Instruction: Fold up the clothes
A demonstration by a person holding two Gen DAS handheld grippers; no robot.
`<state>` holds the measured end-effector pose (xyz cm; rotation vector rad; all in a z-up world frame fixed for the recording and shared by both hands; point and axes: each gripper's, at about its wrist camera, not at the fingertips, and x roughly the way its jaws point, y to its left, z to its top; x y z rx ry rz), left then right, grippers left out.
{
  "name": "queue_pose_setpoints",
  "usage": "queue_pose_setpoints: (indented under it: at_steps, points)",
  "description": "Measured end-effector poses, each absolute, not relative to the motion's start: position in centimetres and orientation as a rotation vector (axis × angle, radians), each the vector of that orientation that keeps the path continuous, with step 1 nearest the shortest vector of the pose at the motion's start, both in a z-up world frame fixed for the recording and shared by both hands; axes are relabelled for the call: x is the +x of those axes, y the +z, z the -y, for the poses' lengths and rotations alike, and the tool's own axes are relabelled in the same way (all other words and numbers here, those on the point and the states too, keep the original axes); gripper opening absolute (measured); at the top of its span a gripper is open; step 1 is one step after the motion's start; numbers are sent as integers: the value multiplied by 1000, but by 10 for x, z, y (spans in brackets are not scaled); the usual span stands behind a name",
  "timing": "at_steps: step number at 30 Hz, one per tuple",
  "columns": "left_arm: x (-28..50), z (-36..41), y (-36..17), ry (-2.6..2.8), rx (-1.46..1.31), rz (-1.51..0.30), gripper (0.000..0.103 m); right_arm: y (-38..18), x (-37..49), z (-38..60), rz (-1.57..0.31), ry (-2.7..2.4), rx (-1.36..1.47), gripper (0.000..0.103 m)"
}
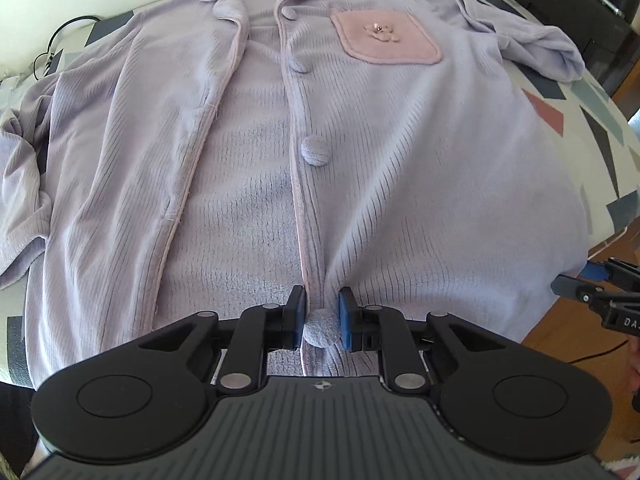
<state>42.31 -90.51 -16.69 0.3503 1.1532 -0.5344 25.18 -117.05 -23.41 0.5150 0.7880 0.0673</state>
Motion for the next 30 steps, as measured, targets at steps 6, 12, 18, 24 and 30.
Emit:
queue_pose_setpoints:
  at_steps: [6, 12, 18, 24, 30]
  points:
    - [426, 906, -165, -556, 350, -1170, 18, -221, 252, 1168, -858, 99, 518, 6]
    - [423, 912, -168, -620, 359, -1180, 23, -195, 214, 1183, -846, 39, 468, 4]
    - [425, 914, -169, -642, 434, -1157, 46, -211, 223, 1174, -917, -10, 453, 4]
    - [439, 906, -155, -621, 410, -1168, 64, -211, 240, 1158, -1000, -148, 360, 39]
    - [450, 903, -129, -638, 363, -1060, 68, -161, 236, 1166, -880, -165, 340, 49]
